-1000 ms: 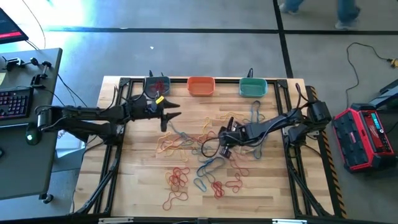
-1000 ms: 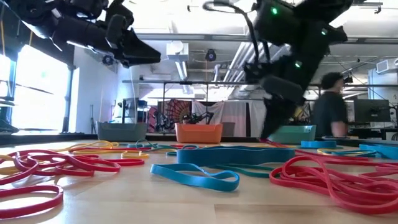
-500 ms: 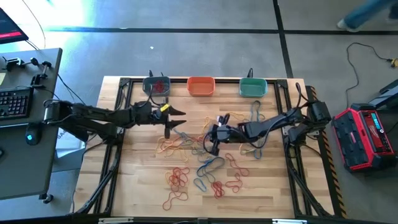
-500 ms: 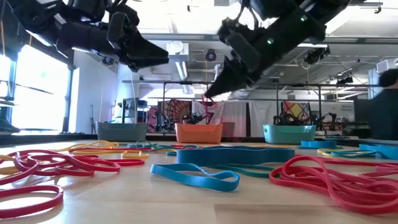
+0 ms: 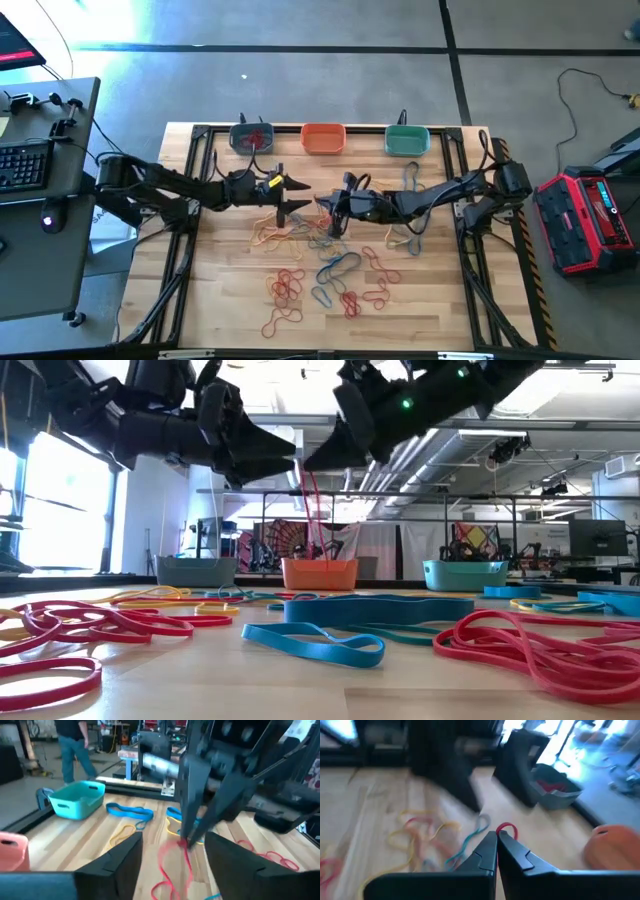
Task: Sort rubber bands into baskets
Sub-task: Put the red rubber band into the blue bin
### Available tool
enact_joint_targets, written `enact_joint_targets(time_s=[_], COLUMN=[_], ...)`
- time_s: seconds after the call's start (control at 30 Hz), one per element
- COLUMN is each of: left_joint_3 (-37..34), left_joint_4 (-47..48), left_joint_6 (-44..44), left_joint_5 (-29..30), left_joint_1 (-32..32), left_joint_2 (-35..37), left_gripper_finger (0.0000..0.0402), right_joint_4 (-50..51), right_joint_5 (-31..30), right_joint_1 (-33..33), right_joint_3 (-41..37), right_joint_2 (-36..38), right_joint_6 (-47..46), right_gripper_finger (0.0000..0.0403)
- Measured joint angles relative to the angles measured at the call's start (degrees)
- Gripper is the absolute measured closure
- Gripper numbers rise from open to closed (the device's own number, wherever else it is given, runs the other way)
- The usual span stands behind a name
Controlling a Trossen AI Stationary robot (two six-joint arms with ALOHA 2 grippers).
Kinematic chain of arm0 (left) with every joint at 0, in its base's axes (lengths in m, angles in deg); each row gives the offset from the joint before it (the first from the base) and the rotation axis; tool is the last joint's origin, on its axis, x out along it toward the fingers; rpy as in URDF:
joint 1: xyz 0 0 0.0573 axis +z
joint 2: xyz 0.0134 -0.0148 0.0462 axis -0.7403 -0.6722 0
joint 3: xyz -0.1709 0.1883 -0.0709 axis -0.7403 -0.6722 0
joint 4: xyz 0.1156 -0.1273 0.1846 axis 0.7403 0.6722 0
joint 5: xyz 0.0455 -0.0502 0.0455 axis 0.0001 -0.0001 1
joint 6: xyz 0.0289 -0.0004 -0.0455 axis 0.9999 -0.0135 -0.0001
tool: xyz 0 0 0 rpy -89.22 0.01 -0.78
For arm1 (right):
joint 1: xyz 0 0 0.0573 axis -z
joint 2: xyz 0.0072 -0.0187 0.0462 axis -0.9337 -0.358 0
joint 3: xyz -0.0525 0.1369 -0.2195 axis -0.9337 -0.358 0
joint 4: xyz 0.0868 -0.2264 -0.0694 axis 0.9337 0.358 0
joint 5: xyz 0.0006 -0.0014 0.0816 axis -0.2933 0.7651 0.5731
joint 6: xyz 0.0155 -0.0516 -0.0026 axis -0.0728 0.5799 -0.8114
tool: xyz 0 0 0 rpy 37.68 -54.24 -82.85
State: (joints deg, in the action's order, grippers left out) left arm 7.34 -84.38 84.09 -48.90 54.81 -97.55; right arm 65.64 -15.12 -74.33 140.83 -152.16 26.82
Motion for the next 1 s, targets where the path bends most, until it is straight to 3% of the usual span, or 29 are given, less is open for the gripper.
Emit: enact_joint_targets(time_s=[0.23,0.67,0.83,1.0], left_joint_3=[1.1,6.0,6.0,6.0], left_joint_4=[0.1,0.7,1.4,2.0], left_joint_6=[-1.3,0.5,-0.6,-0.7], left_joint_5=[1.1,1.1,4.1,6.3], left_joint_1=[0.0,-2.0,-2.0,-2.0], left_joint_2=[-2.1,-4.5,-4.5,-4.5], left_gripper_finger=[0.0147,0.0149,0.0192,0.0287], right_joint_4=[0.1,-0.4,-0.4,0.0], right_joint_5=[-3.9,-3.9,-5.4,-8.8], right_joint_1=[-0.3,-0.3,-0.3,-0.3], right_joint_3=[4.4,7.8,7.8,7.8], right_joint_2=[0.0,0.1,0.1,0.1], right_joint_6=[3.2,6.0,6.0,6.1], right_gripper_finger=[0.0403,0.0403,0.0403,0.0403])
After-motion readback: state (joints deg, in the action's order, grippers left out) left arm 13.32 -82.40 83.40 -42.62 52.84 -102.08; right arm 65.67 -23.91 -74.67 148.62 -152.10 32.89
